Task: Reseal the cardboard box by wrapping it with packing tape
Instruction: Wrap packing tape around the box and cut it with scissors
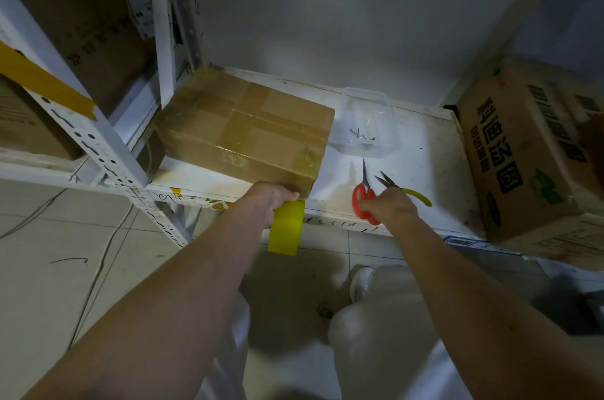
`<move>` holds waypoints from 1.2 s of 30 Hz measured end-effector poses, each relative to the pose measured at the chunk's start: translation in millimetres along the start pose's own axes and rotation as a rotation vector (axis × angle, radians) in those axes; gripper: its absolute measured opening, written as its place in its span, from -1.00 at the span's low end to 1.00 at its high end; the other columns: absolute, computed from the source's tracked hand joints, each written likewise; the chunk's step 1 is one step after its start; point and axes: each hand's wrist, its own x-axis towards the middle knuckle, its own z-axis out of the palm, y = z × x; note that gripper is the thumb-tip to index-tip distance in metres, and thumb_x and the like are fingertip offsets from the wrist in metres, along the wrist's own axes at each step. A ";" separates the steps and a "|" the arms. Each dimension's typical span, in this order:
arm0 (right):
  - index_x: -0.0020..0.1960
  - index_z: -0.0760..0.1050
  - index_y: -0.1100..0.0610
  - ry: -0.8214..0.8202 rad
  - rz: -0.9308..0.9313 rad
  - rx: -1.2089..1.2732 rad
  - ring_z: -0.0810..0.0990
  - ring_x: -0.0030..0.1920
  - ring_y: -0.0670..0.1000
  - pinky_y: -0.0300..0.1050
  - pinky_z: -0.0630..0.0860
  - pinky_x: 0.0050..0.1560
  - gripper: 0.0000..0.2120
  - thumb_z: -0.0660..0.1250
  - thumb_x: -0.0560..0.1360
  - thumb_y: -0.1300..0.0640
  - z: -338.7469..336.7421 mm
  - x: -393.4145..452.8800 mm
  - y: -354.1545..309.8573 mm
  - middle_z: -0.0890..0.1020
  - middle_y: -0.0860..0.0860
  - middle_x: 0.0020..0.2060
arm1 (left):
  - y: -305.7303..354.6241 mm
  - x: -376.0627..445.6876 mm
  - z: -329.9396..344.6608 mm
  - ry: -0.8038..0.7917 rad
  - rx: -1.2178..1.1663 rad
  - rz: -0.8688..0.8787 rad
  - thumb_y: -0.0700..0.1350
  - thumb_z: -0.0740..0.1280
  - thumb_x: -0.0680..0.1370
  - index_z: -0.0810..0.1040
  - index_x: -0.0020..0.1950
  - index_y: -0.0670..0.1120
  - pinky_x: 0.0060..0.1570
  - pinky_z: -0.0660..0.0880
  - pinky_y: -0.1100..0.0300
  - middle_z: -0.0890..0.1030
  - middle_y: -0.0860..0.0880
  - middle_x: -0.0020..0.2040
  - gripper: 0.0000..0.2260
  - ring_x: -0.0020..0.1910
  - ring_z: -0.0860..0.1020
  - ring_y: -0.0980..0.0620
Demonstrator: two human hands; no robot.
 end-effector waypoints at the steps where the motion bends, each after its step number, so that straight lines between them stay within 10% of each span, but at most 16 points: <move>1: -0.14 0.48 0.25 -0.027 0.022 0.132 0.55 -0.24 0.00 -0.10 0.51 -0.02 -0.55 0.44 0.41 -0.17 -2.7 1.8 2.0 0.58 0.05 -0.29 | 0.4 -0.4 -0.1 -0.003 0.004 0.000 -0.24 0.39 0.52 0.46 0.28 -0.27 0.04 0.50 -0.04 0.55 -0.16 -0.12 -0.65 0.00 0.54 -0.13; 5: -0.09 0.59 0.22 -0.277 -0.105 0.647 0.66 -0.17 0.05 -0.06 0.58 0.06 -0.85 0.50 0.41 0.18 -16.5 -2.6 20.0 0.69 0.15 -0.16 | 1.7 -4.7 1.1 -0.017 0.018 0.000 -0.25 0.39 0.52 0.45 0.29 -0.27 0.00 0.48 -0.02 0.54 -0.13 -0.18 -0.64 -0.07 0.55 -0.13; 12: 0.03 0.51 0.07 -0.756 -0.297 0.083 0.50 -0.21 -0.09 -0.25 0.43 -0.23 -0.76 0.34 0.50 -0.08 -29.2 -8.8 39.7 0.66 0.00 -0.05 | 2.6 -11.5 0.5 -0.024 0.017 0.003 -0.27 0.38 0.52 0.44 0.29 -0.29 -0.05 0.47 -0.03 0.53 -0.14 -0.19 -0.64 -0.26 0.52 -0.08; 26: 0.22 0.47 0.06 -0.780 -0.391 -0.114 0.40 -0.20 -0.09 -0.24 0.30 -0.30 -0.30 0.33 0.25 -0.37 -19.2 2.4 -11.3 0.55 -0.03 -0.07 | 2.9 -12.3 -1.5 -0.049 0.048 -0.022 -0.27 0.33 0.55 0.43 0.31 -0.29 -0.01 0.46 -0.03 0.52 -0.14 -0.22 -0.66 -0.29 0.51 -0.06; 36: 0.13 0.55 0.07 -0.864 -0.359 -0.027 0.42 -0.27 -0.11 -0.25 0.28 -0.28 -0.37 0.41 0.25 -0.34 -15.4 11.1 -9.1 0.54 -0.03 -0.20 | 1.7 -4.9 -7.2 -0.066 0.084 -0.030 -0.25 0.37 0.53 0.44 0.27 -0.27 -0.02 0.47 -0.09 0.54 -0.15 -0.19 -0.67 -0.25 0.53 -0.09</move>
